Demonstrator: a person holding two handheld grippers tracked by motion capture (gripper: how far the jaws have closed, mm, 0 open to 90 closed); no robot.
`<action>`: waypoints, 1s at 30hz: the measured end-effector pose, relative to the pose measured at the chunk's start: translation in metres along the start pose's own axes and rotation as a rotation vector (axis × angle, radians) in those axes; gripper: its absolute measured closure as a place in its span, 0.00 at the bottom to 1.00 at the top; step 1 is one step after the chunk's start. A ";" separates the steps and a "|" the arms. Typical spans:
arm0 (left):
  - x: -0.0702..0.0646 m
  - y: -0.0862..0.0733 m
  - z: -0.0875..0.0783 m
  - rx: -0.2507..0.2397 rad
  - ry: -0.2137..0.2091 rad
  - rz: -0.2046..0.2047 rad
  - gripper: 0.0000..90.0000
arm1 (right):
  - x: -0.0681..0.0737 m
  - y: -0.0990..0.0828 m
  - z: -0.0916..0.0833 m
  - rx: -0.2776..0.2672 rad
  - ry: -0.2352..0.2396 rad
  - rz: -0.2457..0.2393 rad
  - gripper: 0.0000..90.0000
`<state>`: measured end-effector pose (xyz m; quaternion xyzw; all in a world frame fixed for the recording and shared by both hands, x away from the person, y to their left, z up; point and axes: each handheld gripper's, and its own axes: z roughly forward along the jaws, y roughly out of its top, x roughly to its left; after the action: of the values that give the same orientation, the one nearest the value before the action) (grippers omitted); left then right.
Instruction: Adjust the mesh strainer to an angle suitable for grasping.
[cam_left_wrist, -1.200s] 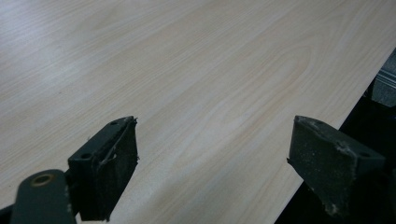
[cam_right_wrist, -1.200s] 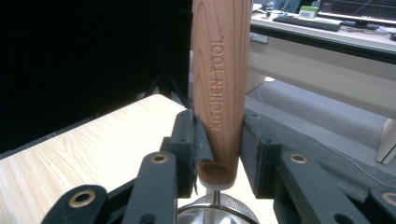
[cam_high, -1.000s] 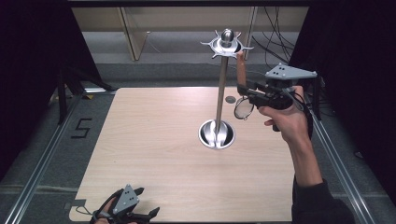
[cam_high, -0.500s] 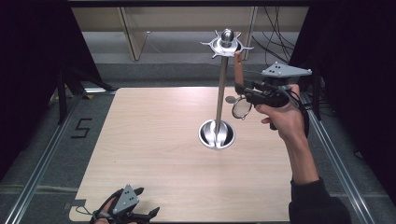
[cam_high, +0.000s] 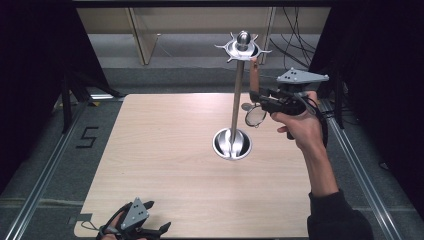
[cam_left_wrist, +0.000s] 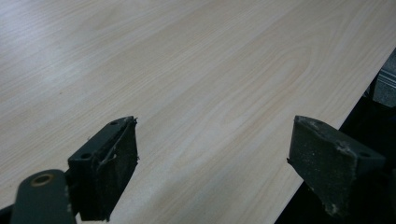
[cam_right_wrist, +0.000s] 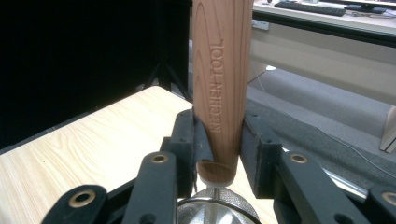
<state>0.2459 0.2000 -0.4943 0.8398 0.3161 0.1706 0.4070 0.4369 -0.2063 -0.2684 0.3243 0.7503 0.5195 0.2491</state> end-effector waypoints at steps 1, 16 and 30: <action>0.000 0.000 0.000 0.004 0.003 0.006 0.17 | 0.000 0.000 0.000 0.000 0.000 0.000 0.77; 0.000 0.000 0.001 -0.003 0.004 0.006 0.17 | 0.000 -0.009 -0.003 -0.013 0.001 0.074 0.71; 0.000 0.000 0.000 0.005 0.004 0.009 0.17 | 0.004 -0.026 -0.025 -0.066 0.025 0.069 0.66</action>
<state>0.2462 0.2000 -0.4946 0.8419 0.3135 0.1733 0.4036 0.4105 -0.2254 -0.2848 0.3353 0.7241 0.5561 0.2321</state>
